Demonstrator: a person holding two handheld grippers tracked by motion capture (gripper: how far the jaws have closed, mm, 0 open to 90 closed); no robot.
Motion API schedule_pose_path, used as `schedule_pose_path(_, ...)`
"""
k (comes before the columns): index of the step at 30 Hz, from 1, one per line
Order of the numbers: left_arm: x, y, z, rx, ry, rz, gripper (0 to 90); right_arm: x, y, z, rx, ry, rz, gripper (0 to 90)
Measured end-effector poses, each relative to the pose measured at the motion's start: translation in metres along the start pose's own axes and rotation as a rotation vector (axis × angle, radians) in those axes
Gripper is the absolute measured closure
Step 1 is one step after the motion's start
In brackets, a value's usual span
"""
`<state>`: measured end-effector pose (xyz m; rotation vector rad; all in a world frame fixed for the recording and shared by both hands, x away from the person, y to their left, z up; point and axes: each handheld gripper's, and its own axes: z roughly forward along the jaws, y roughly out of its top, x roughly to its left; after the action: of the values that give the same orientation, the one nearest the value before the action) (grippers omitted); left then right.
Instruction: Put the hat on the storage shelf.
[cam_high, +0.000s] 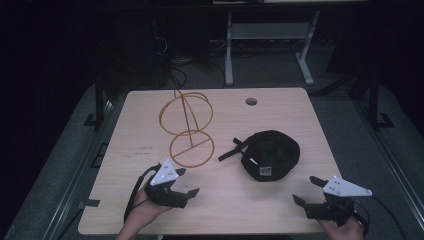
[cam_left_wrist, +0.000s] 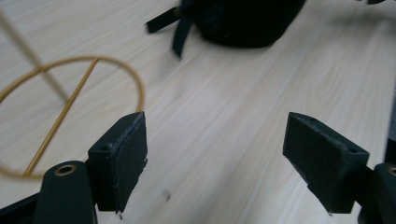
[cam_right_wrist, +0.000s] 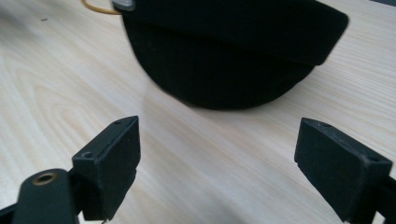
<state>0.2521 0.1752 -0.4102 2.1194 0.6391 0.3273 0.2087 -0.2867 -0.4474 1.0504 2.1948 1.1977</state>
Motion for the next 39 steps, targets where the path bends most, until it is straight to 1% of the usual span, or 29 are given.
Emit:
schedule_pose_path(1,-0.006,0.01,0.004,-0.004,-0.025,0.019,21.5,0.001,-0.001,-0.001,-0.002,-0.001,-0.002,13.9)
schedule_pose_path(2,-0.006,0.01,0.004,-0.004,-0.025,0.019,21.5,0.001,-0.001,-0.002,0.0,0.004,0.005,13.9)
schedule_pose_path(3,-0.011,0.021,0.01,-0.006,-0.047,0.039,21.5,0.001,-0.001,-0.002,-0.007,0.007,0.007,13.9)
schedule_pose_path(4,-0.013,0.027,0.013,-0.005,-0.058,0.05,21.5,0.0,-0.002,-0.002,-0.01,0.011,0.005,13.9)
schedule_pose_path(5,-0.013,0.027,0.013,-0.005,-0.058,0.05,21.5,-0.001,-0.002,-0.002,-0.012,0.018,0.008,13.9)
schedule_pose_path(7,-0.018,0.038,0.021,0.005,-0.074,0.079,21.5,-0.003,-0.002,-0.002,-0.015,0.03,0.014,13.9)
schedule_pose_path(8,-0.024,0.049,0.028,0.009,-0.1,0.101,21.6,-0.003,-0.003,-0.002,-0.011,0.031,0.011,13.9)
schedule_pose_path(9,-0.027,0.054,0.032,0.01,-0.106,0.116,21.6,-0.004,-0.004,-0.003,-0.008,0.032,0.005,13.9)
schedule_pose_path(10,-0.027,0.054,0.032,0.01,-0.106,0.116,21.7,-0.004,-0.004,-0.003,-0.008,0.032,0.005,13.9)
schedule_pose_path(11,-0.03,0.059,0.036,0.014,-0.111,0.13,22.1,-0.005,-0.005,-0.003,-0.013,0.041,0.011,13.9)
schedule_pose_path(12,-0.035,0.069,0.044,0.015,-0.121,0.179,23.1,-0.005,-0.005,-0.003,-0.014,0.044,0.014,13.9)
schedule_pose_path(13,-0.038,0.073,0.048,0.016,-0.125,0.194,23.4,-0.006,-0.006,-0.003,-0.015,0.048,0.011,13.9)
schedule_pose_path(14,-0.039,0.078,0.052,0.017,-0.133,0.202,23.6,-0.007,-0.006,-0.003,-0.013,0.05,0.01,13.9)
schedule_pose_path(15,-0.039,0.078,0.052,0.017,-0.133,0.202,23.6,-0.007,-0.006,-0.003,-0.013,0.055,0.013,13.9)
schedule_pose_path(17,-0.042,0.086,0.06,0.021,-0.155,0.208,23.6,-0.007,-0.007,-0.003,-0.013,0.053,0.01,13.9)
schedule_pose_path(18,-0.043,0.09,0.064,0.022,-0.16,0.217,23.8,-0.008,-0.007,-0.004,-0.017,0.056,0.016,13.9)
schedule_pose_path(20,-0.045,0.102,0.075,0.029,-0.185,0.235,24.0,-0.01,-0.008,-0.004,-0.021,0.056,0.025,13.8)
schedule_pose_path(21,-0.045,0.102,0.075,0.029,-0.185,0.235,24.1,-0.01,-0.008,-0.004,-0.021,0.056,0.025,13.8)
schedule_pose_path(22,-0.045,0.109,0.082,0.032,-0.199,0.247,24.6,-0.01,-0.008,-0.003,-0.029,0.066,0.039,13.9)
schedule_pose_path(24,-0.047,0.117,0.088,0.04,-0.205,0.267,25.0,-0.01,-0.008,-0.003,-0.03,0.07,0.033,13.9)
schedule_pose_path(26,-0.048,0.124,0.093,0.046,-0.224,0.281,26.5,-0.01,-0.008,-0.002,-0.031,0.072,0.025,13.9)
schedule_pose_path(28,-0.049,0.13,0.098,0.052,-0.232,0.298,27.7,-0.011,-0.009,-0.002,-0.032,0.075,0.037,13.9)
schedule_pose_path(29,-0.049,0.13,0.098,0.052,-0.232,0.298,28.7,-0.012,-0.009,-0.001,-0.033,0.078,0.04,13.9)
schedule_pose_path(31,-0.049,0.138,0.106,0.072,-0.253,0.307,29.2,-0.013,-0.01,-0.001,-0.032,0.084,0.042,13.9)
schedule_pose_path(32,-0.049,0.138,0.106,0.072,-0.253,0.307,30.1,-0.013,-0.01,-0.001,-0.032,0.084,0.042,13.9)
schedule_pose_path(34,-0.049,0.142,0.112,0.084,-0.27,0.307,30.2,-0.012,-0.01,-0.001,-0.031,0.085,0.034,13.9)
schedule_pose_path(36,-0.05,0.146,0.121,0.114,-0.28,0.321,31.3,-0.013,-0.01,-0.001,-0.033,0.085,0.029,13.9)
schedule_pose_path(38,-0.05,0.146,0.125,0.121,-0.287,0.323,31.5,-0.013,-0.01,-0.001,-0.033,0.084,0.03,13.9)
schedule_pose_path(39,-0.05,0.146,0.131,0.139,-0.3,0.321,32.3,-0.013,-0.01,-0.001,-0.033,0.084,0.037,13.9)
